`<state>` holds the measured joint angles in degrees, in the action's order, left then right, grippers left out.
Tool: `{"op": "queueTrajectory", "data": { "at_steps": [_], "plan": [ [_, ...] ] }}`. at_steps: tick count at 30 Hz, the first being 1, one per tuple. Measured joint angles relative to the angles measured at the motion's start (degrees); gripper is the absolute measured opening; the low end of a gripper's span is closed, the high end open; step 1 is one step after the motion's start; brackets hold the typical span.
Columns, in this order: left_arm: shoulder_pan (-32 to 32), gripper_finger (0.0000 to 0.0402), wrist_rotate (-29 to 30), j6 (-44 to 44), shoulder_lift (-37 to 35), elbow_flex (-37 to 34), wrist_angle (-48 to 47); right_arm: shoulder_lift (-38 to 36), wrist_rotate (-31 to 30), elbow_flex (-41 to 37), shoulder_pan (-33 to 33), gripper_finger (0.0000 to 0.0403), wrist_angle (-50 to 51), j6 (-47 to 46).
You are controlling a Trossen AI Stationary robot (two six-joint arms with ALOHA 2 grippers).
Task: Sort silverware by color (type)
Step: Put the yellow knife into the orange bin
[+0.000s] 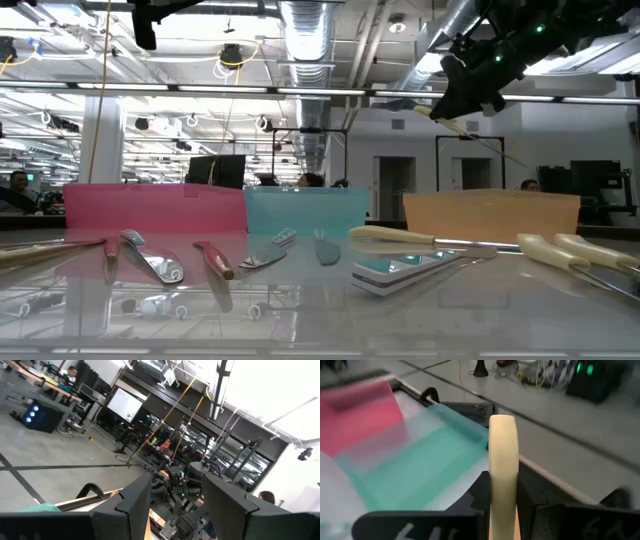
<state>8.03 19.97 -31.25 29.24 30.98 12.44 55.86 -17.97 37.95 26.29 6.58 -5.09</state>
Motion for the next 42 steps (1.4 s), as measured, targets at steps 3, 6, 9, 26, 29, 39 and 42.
{"op": "queueTrajectory", "data": {
  "at_steps": [3, 6, 9, 26, 29, 39, 42],
  "plan": [
    [0.01, 0.0164, 0.77, -0.01, 0.01, 0.00, -0.02, 0.74, 3.38, 0.00, 2.76, 0.0061, 0.57, 9.29],
    [0.01, 0.0164, 1.39, -0.01, 0.01, 0.00, -0.14, 1.44, 6.23, 0.02, 5.04, 0.0061, 0.91, 17.42],
    [0.01, 0.0164, 1.83, 0.21, 0.00, 0.00, -0.17, 2.84, 7.97, 0.02, 6.51, 0.0061, 2.40, 23.15],
    [-0.01, 0.0164, 6.23, 0.25, 0.00, 0.02, -5.83, 15.45, 9.35, 0.02, 8.26, 0.0061, 8.07, 35.13],
    [0.01, 0.0164, 6.24, 0.23, -0.01, 0.02, -5.83, 17.20, 10.96, 0.02, 8.26, 0.0061, 9.12, 35.17],
    [-0.01, 0.0164, 6.35, 0.21, -0.01, 0.02, -5.72, 22.28, 12.09, 0.02, 8.24, 0.0073, 9.61, 35.18],
    [0.00, 0.0164, 6.36, 0.21, 0.01, 0.02, -5.72, 23.30, 12.05, 0.02, 8.24, 0.0087, 9.59, 35.19]
  ]
}}
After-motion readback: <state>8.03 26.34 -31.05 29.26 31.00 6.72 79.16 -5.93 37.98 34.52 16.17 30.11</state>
